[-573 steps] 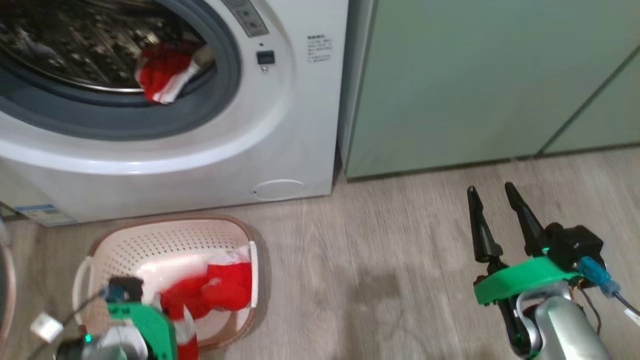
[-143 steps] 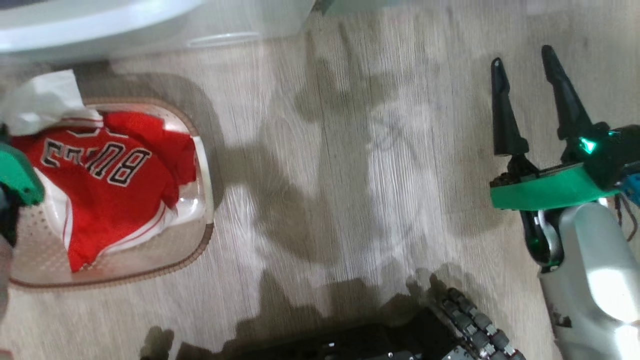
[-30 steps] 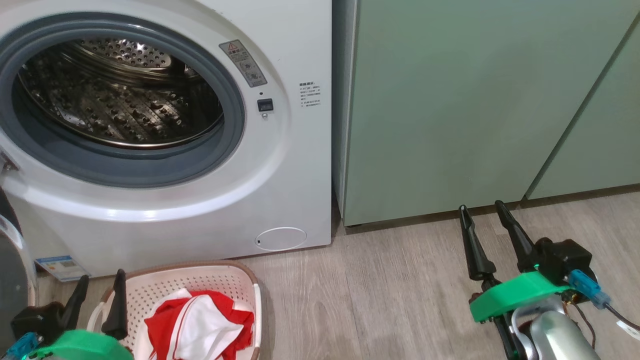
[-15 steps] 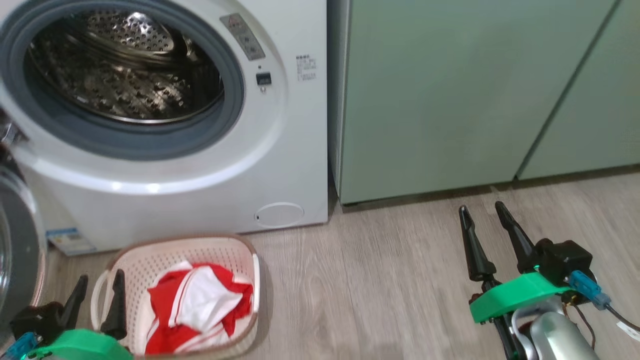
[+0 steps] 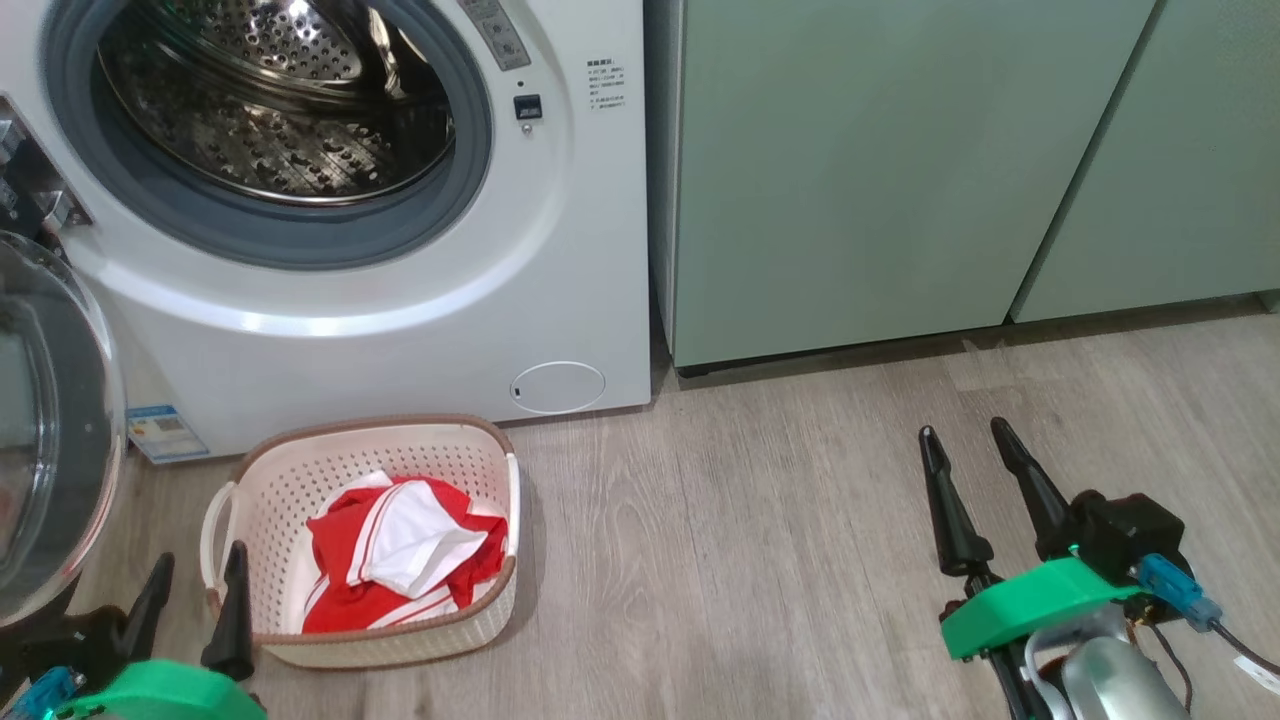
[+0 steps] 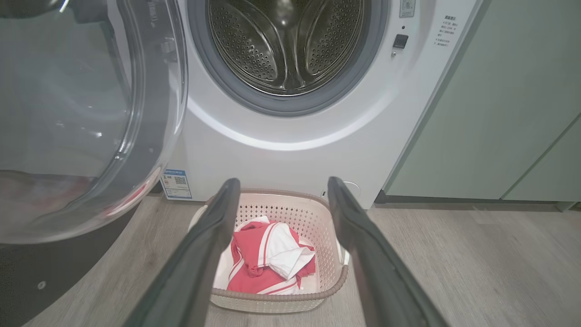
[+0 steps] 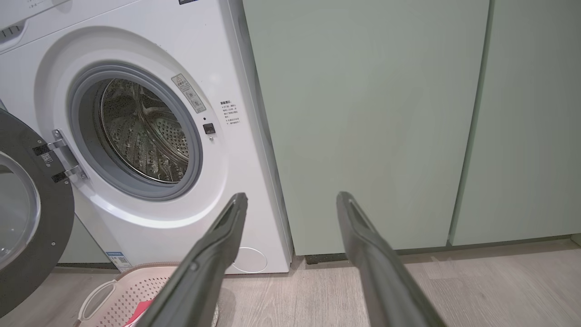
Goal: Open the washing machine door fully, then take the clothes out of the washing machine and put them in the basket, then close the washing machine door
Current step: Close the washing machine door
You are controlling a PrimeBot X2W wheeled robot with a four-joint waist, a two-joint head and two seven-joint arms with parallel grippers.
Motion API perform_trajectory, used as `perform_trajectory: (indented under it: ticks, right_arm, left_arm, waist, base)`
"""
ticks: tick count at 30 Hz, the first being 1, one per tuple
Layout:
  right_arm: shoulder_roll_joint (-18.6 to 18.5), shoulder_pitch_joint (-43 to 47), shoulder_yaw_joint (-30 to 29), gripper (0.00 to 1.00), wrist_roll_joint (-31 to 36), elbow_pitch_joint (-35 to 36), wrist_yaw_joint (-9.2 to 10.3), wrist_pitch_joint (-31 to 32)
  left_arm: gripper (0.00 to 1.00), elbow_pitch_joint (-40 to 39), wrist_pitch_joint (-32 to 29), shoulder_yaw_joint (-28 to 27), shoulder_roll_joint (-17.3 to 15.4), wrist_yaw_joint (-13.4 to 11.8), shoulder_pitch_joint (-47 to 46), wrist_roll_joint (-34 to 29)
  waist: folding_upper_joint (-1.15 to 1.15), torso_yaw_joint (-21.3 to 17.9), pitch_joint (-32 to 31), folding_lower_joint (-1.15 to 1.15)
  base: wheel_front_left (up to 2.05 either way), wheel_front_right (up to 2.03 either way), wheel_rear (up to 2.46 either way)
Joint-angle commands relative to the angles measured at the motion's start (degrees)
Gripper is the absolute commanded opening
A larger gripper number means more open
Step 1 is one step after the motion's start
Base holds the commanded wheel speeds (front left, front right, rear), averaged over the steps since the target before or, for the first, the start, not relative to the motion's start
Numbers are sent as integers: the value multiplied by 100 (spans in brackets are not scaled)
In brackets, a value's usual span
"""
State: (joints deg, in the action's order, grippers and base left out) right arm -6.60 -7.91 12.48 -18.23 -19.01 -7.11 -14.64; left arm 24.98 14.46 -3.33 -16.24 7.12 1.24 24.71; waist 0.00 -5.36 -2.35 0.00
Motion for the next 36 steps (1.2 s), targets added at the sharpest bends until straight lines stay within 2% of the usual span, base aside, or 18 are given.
perform_trajectory:
  ticks: [1,8,17,36]
  right_arm:
    - [-20,-135,101,100,-35,169,-37,-36]
    - [19,-122,83,100,-38,168,-37,-36]
    - [77,-90,99,100,-72,173,-37,-36]
    - [233,-50,-5,100,-125,189,-37,-36]
  left_arm:
    - [100,-133,53,-266,-112,36,-251,31]
    - [100,-108,53,-264,-95,36,-292,50]
    - [100,-151,53,-392,22,36,-335,-96]
    - [100,81,53,-845,56,36,-552,-446]
  waist:
    - [0,7,-3,0]
    - [0,160,-29,0]
    - [0,755,-89,0]
    - [0,2965,-99,0]
  base:
    - [0,0,0]
    - [0,0,0]
    - [0,0,0]
    - [0,0,0]
